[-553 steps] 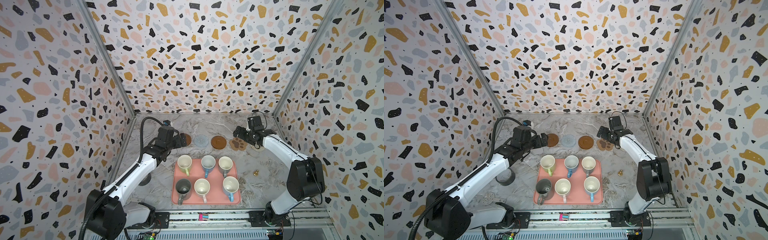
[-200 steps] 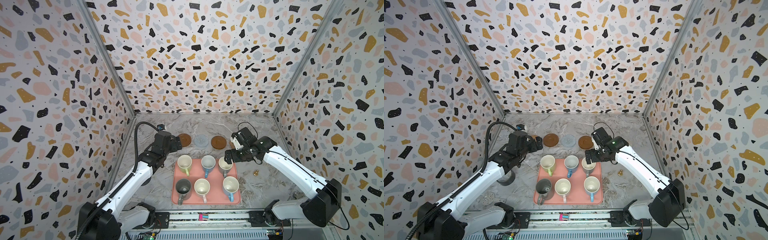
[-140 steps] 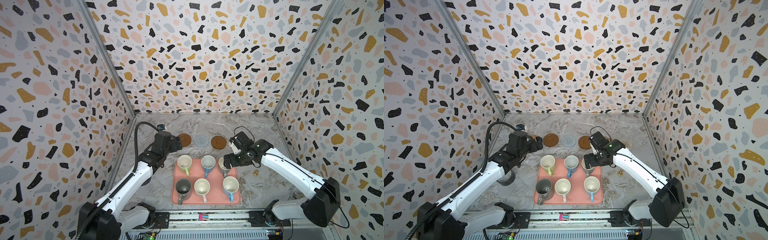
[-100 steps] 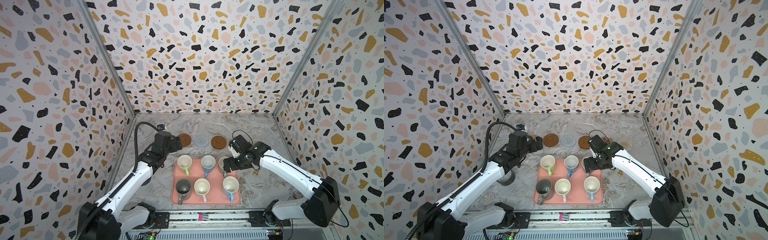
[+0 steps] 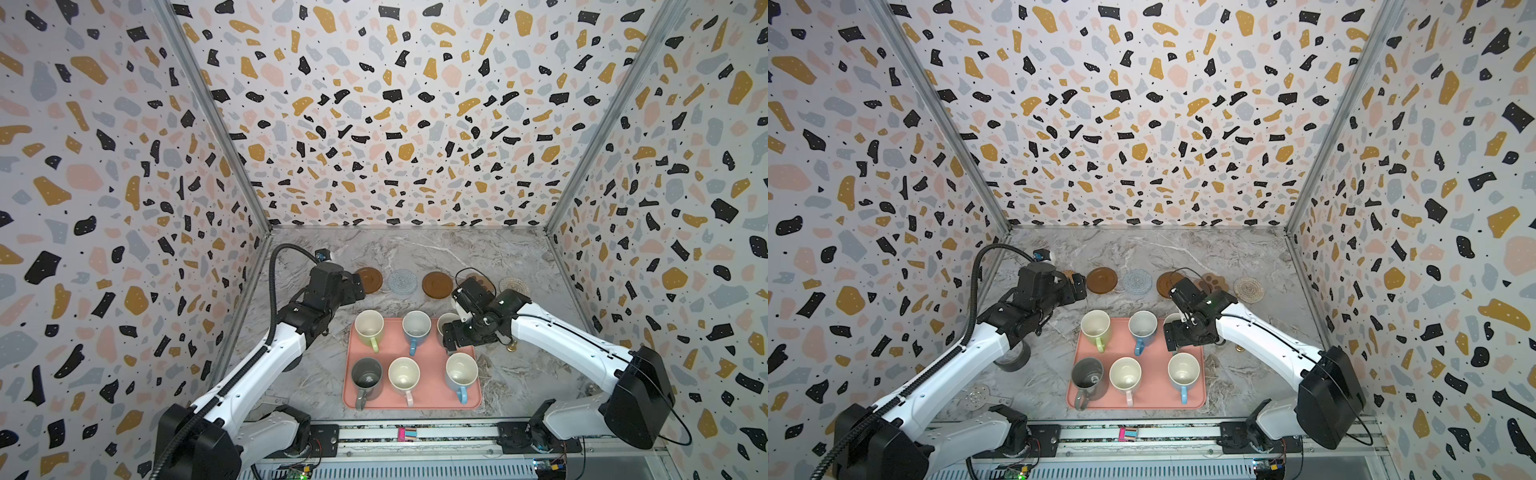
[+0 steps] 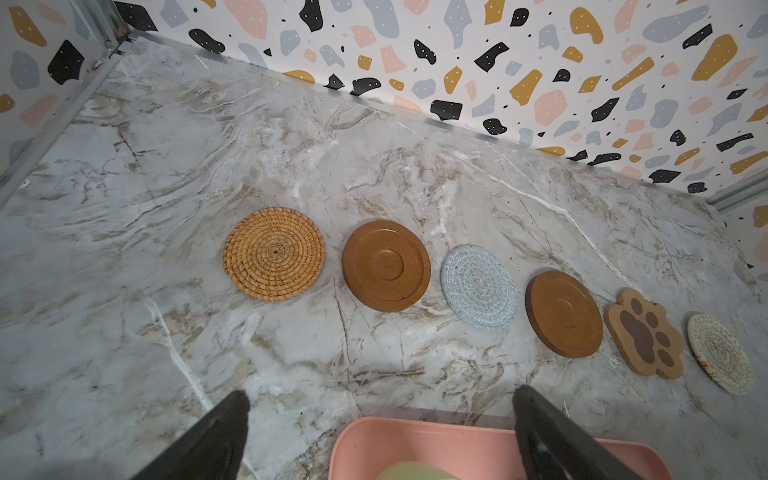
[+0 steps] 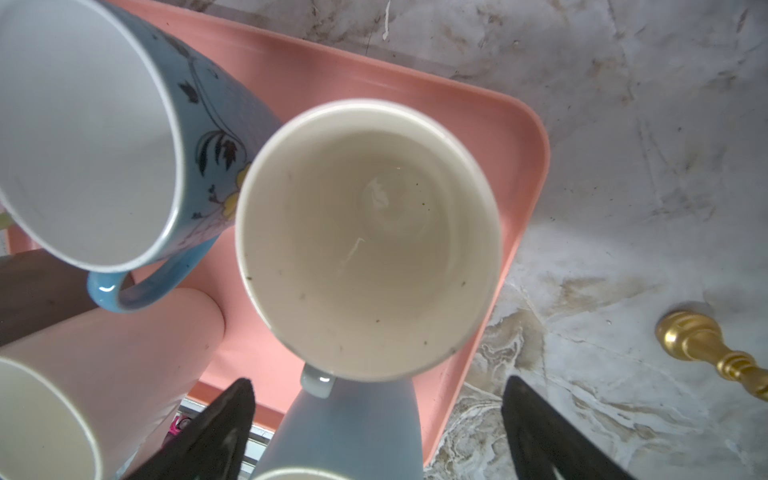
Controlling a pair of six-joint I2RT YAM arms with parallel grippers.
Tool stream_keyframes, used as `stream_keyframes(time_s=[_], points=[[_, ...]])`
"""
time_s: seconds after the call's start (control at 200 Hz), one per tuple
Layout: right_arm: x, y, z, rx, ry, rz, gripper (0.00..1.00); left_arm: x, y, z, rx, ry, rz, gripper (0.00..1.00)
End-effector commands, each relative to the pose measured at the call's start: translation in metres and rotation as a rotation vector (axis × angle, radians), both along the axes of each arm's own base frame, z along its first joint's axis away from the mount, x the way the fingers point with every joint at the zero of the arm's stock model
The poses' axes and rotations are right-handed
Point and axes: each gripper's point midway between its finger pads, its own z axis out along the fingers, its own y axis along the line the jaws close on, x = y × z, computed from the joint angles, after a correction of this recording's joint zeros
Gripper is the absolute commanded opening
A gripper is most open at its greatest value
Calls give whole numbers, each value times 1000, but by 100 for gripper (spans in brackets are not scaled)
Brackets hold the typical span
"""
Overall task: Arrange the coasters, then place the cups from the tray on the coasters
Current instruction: 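Lower right gripper onto the white mug farthest from the robot and grasp it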
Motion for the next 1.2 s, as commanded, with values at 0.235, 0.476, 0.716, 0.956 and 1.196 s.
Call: stream_keyframes(time_s=[0.235,0.476,0.716,0.956,1.196], points=[[9,-5,-10,-59,-30,-46,91,-4,2,5,-1,-18,5,100],[14,-19,-15,-144,-55,-69,89,-6,4,6,-2,-19,13,100],[22,-20,-16,-157,-94,-69,83,-8,6,7,-2,-22,19,100],[25,-17,-21,-143,-106,-65,71,-9,6,5,-2,-18,20,100],[24,-16,-27,-129,-108,-58,61,-12,7,4,-4,-14,20,100]])
